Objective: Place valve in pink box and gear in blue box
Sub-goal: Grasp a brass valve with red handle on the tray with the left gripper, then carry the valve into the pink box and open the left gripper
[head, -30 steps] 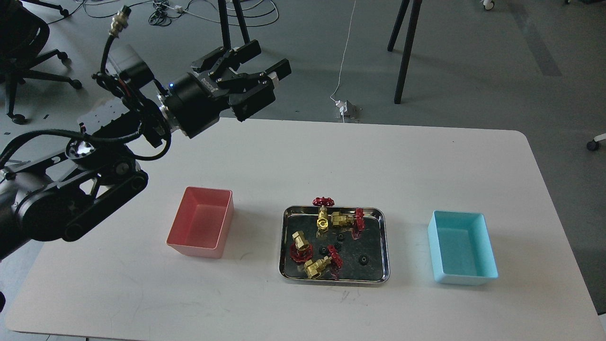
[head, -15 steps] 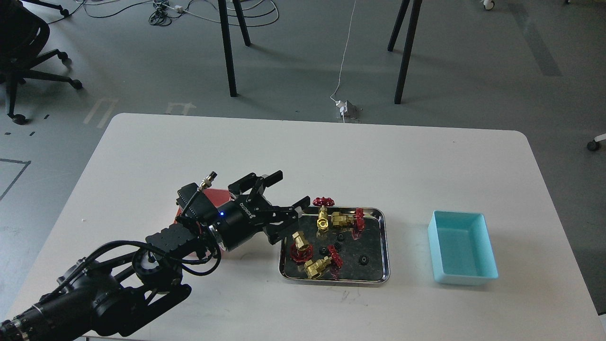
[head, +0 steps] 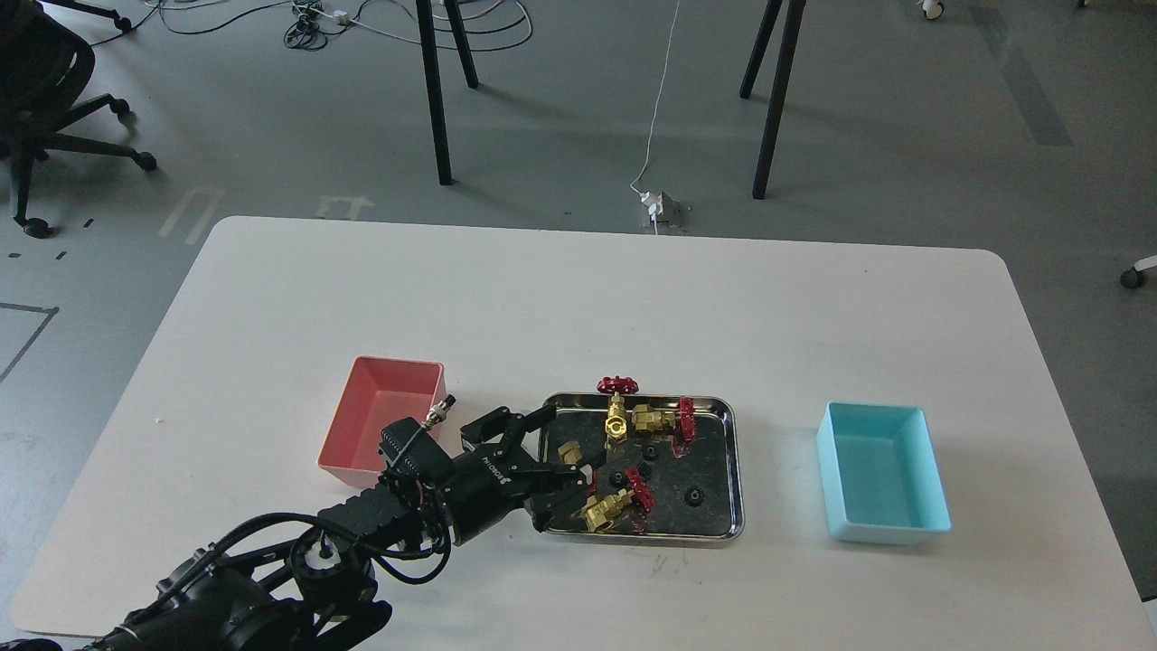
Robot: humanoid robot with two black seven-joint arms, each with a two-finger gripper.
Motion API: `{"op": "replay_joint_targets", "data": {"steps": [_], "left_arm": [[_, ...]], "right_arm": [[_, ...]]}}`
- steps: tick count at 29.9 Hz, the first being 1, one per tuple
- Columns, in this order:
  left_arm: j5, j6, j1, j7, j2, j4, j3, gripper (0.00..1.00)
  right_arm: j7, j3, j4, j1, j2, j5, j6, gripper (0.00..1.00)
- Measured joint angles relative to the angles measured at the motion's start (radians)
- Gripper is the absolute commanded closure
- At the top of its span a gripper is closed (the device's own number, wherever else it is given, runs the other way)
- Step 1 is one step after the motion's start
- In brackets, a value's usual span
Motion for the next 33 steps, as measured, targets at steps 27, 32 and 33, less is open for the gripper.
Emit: {"op": "replay_joint_targets", "data": {"steps": [27,32,33], "left_arm": [[0.0,-0.003,-0.01,-0.043,-0.047,0.103,0.031,0.66],[0.0,-0.003,-0.012,-0.045,-0.049,0.103,0.025,0.8],[0.0,-0.003,-0.012,-0.046,-0.049,0.102,0.023,0.8]], "right_arm": [[0.0,0.002,-0.005,0.006,0.008,-0.004,-0.002,0.01],[0.001,0.002,-0.013,0.005,0.008,-0.005,-0.002,0.01],[0.001,0.001,-0.015,0.004,0.008,-0.005,-0.002,0.01]]}}
